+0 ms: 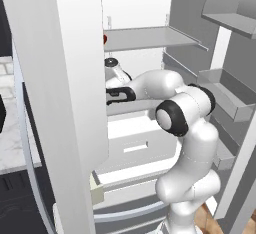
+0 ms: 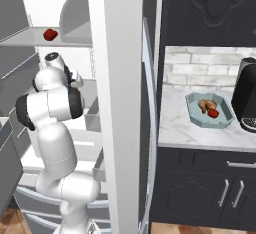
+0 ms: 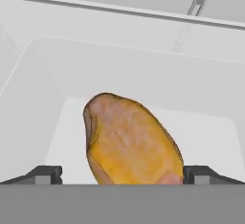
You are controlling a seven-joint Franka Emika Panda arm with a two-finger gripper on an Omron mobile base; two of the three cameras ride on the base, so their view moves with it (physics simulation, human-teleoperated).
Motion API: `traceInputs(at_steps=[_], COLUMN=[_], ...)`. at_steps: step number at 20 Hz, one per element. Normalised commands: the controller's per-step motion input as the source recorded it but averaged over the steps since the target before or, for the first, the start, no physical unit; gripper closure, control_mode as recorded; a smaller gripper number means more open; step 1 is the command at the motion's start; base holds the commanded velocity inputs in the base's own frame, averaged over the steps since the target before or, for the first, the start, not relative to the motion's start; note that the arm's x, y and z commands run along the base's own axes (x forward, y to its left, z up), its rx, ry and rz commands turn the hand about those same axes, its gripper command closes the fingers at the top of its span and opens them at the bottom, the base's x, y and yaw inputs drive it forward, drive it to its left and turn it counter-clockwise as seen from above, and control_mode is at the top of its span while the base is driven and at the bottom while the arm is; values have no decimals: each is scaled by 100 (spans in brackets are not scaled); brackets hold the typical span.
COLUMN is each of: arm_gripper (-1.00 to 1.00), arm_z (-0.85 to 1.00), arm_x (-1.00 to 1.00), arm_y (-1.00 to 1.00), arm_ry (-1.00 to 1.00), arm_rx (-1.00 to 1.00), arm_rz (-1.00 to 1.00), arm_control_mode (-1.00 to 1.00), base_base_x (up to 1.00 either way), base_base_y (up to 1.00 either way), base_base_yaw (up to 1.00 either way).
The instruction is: Place one bell pepper and one chicken drumstick in each tupperware on the nearby counter, to pack two identical lunches.
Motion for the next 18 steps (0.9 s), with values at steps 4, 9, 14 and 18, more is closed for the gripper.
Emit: traceInputs(at_steps=[4,9,14,18], arm_gripper=[-100,-100,100,100], arm_z=[-28,-32,-19,0], arm_x=[8,11,5,-8], arm_y=[0,0,0,0], arm_ry=[0,0,0,0], arm_rx=[-6,-7,-3,0], arm_rz=[1,1,0,0], arm_control_mode=[-100,-100,-100,-100], base_base_x=[0,0,0,0], base_base_y=[0,0,0,0], base_base_yaw=[0,0,0,0])
